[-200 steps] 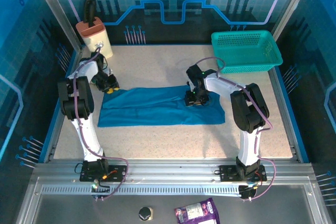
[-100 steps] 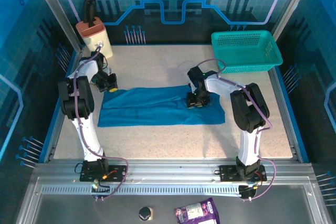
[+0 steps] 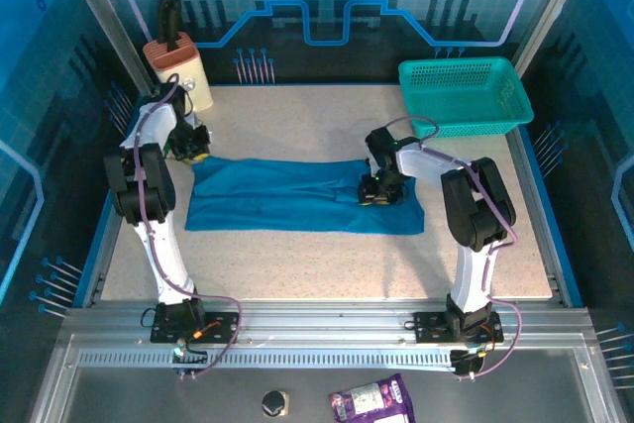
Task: Fold the inside-out t-shirt
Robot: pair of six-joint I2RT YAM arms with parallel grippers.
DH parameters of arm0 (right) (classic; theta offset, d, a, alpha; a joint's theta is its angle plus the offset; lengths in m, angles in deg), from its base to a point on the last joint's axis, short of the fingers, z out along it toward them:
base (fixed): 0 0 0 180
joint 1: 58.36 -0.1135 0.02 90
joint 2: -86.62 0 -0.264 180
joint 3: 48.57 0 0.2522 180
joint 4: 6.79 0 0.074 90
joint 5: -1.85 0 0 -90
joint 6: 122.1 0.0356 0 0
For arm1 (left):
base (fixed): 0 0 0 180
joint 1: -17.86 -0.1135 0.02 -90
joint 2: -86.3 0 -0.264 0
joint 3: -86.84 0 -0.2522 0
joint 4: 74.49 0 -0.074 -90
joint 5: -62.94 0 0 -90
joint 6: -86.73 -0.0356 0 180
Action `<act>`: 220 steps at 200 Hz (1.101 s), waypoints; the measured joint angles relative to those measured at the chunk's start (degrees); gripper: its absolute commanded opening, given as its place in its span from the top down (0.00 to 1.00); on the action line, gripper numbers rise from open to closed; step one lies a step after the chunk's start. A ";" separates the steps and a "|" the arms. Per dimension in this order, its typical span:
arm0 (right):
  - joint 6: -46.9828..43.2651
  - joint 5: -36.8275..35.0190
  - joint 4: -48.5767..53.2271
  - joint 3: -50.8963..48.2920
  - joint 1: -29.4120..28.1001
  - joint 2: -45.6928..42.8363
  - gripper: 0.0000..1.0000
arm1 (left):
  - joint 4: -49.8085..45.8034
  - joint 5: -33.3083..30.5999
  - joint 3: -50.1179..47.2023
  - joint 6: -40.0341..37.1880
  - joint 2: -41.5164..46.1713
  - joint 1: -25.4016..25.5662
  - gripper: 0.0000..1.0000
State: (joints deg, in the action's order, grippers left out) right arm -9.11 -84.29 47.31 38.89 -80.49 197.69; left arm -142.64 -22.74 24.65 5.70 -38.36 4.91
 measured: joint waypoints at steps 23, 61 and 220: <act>0.22 0.70 -0.20 -0.15 0.26 -0.07 0.54 | -1.14 -1.20 3.48 -0.15 -3.32 -0.17 1.00; 1.01 1.16 -0.37 -0.24 0.46 -0.26 0.54 | -3.15 -2.51 6.32 -0.35 -7.02 -0.22 1.00; 9.29 1.20 -1.90 3.98 7.08 2.99 0.50 | -3.85 -0.09 8.63 -1.86 -8.52 0.52 1.00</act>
State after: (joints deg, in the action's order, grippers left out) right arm 0.17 -83.09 45.41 42.86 -73.41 200.68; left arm -146.49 -22.83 33.28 3.84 -46.88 5.44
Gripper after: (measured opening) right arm 0.497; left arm 0.051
